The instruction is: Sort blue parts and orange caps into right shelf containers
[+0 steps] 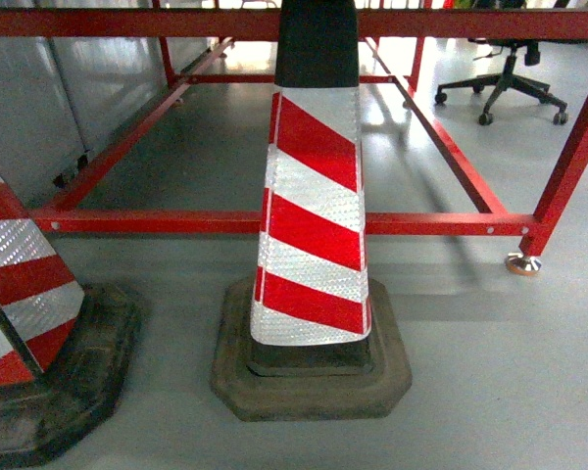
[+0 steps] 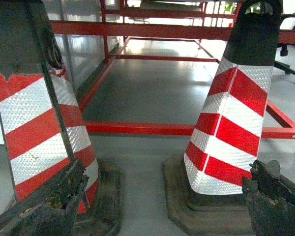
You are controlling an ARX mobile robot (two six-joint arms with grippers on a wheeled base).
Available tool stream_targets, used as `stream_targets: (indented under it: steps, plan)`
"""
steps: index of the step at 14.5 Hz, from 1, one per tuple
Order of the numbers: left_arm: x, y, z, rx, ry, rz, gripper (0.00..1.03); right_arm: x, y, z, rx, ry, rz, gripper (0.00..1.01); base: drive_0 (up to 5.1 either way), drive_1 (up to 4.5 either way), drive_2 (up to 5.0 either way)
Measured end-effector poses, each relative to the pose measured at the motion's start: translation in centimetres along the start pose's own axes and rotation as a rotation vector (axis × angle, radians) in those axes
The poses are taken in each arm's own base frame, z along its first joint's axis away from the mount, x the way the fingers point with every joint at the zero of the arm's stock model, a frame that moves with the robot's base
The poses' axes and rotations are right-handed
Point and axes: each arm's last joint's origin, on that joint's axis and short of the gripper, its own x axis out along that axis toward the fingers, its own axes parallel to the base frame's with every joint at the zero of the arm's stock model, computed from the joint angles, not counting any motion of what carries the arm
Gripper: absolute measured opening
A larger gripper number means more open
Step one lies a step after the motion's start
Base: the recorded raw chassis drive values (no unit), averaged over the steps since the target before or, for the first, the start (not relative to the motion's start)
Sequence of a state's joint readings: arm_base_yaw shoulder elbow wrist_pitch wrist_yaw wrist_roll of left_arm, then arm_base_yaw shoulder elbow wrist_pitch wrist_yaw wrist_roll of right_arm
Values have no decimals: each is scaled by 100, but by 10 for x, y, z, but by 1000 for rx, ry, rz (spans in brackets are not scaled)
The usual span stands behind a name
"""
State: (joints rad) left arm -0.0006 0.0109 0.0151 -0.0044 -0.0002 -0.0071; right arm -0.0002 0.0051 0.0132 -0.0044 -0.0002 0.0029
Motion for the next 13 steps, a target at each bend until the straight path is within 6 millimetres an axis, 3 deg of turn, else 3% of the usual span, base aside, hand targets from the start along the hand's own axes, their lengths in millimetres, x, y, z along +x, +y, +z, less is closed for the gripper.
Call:
stream_targets:
  steps: [13]
  plan:
    - [0, 0, 0, 0, 0, 0, 98, 0, 0, 0, 0, 0, 0, 98, 0, 0, 0]
